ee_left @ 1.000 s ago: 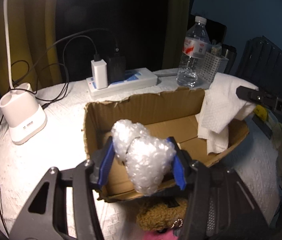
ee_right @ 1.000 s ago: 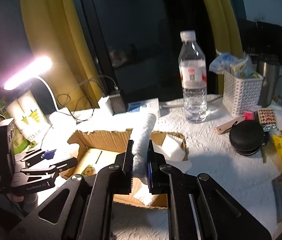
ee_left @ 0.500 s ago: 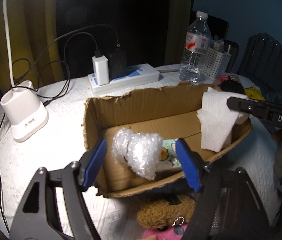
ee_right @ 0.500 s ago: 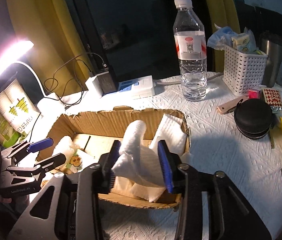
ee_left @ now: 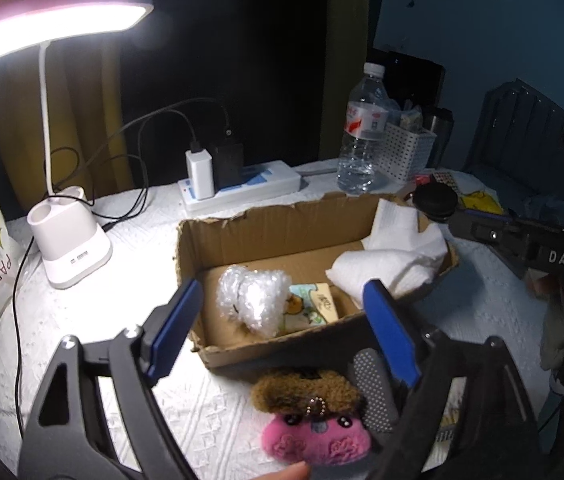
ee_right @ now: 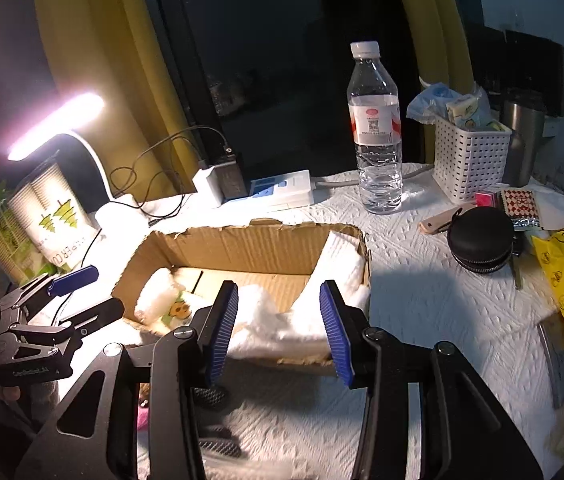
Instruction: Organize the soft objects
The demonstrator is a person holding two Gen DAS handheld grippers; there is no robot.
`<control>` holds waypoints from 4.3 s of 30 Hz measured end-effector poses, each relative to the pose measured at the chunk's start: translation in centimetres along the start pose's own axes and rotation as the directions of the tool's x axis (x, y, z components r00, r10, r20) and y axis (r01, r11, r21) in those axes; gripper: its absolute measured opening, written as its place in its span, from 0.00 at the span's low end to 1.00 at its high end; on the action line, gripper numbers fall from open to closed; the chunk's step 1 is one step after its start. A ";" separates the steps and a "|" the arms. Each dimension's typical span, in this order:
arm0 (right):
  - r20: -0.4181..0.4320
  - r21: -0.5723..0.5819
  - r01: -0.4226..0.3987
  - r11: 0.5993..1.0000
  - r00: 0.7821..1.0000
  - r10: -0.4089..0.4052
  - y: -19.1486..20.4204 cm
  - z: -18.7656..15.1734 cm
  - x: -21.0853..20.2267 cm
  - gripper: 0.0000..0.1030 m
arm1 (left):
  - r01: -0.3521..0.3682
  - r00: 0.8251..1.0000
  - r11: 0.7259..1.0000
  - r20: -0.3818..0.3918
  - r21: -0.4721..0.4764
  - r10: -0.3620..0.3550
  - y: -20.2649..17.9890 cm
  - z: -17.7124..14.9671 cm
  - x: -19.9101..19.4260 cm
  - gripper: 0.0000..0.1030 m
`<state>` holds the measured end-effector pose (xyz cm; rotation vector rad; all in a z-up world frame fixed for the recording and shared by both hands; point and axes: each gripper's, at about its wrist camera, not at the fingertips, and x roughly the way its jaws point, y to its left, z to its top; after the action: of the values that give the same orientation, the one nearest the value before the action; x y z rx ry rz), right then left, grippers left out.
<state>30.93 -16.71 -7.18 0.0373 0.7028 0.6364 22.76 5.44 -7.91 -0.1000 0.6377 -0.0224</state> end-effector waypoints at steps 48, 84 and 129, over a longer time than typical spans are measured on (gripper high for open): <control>-0.043 0.014 -0.019 1.000 0.999 0.020 3.2 -12.9 -6.6 0.44 | 0.044 0.998 0.997 -0.040 0.063 -0.041 -4.9 -10.0 -6.9 0.82; -0.054 0.072 0.035 0.997 0.998 -0.031 -4.0 -15.1 -6.7 0.50 | 0.021 0.991 0.968 -0.132 0.249 0.013 -12.5 -8.4 0.6 0.81; -0.060 -0.059 -0.001 0.998 0.998 -0.002 0.5 -11.4 -6.0 0.49 | 0.035 0.999 0.985 0.004 0.172 -0.036 -7.0 -3.3 -6.0 0.24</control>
<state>20.14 -21.69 -12.29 -0.0371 0.7416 0.6601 16.07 -1.46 -6.27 0.0550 0.6241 -0.1116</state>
